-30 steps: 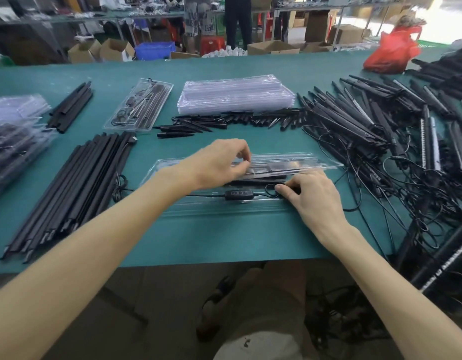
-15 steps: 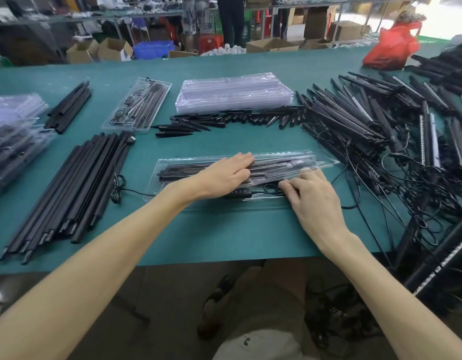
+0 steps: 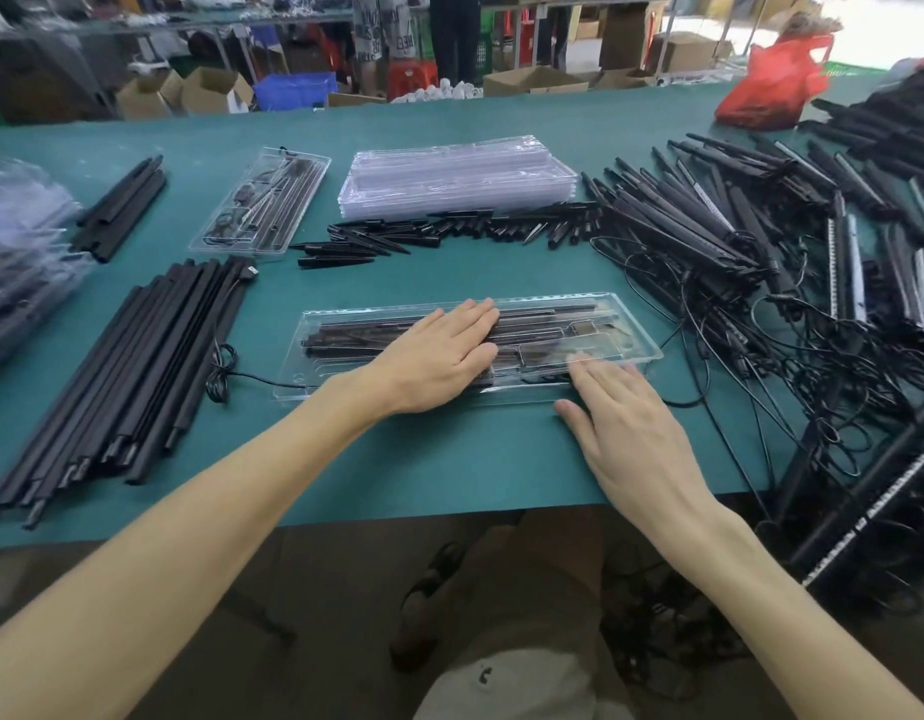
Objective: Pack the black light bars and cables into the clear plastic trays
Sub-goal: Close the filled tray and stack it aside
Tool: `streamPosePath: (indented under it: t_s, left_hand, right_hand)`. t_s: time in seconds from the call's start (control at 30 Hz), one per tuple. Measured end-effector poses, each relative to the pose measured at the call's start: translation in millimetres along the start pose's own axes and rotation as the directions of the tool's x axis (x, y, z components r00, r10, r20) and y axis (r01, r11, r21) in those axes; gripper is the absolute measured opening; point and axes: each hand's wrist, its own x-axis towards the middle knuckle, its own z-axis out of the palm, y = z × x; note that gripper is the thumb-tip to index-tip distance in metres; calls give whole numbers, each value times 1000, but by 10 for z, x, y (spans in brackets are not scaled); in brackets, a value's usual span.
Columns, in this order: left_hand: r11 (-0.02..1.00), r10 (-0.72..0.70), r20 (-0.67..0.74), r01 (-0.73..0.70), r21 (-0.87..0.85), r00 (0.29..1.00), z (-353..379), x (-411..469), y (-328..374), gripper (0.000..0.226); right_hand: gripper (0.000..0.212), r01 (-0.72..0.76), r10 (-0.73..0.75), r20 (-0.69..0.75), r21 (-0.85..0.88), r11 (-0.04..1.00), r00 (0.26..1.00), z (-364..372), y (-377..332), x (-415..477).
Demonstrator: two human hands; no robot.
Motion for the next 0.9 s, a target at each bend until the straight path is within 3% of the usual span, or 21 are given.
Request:
streamPosePath:
  t_s: [0.43, 0.9]
  left_hand:
    - [1000, -10, 20, 11, -27, 1000, -19, 31, -27, 67]
    - [1000, -14, 2, 14, -3, 1000, -1, 34, -34, 66]
  right_hand:
    - [28, -96, 109, -65, 171, 981, 992, 5, -27, -69]
    - [34, -76, 108, -227, 143, 987, 968, -15, -31, -172]
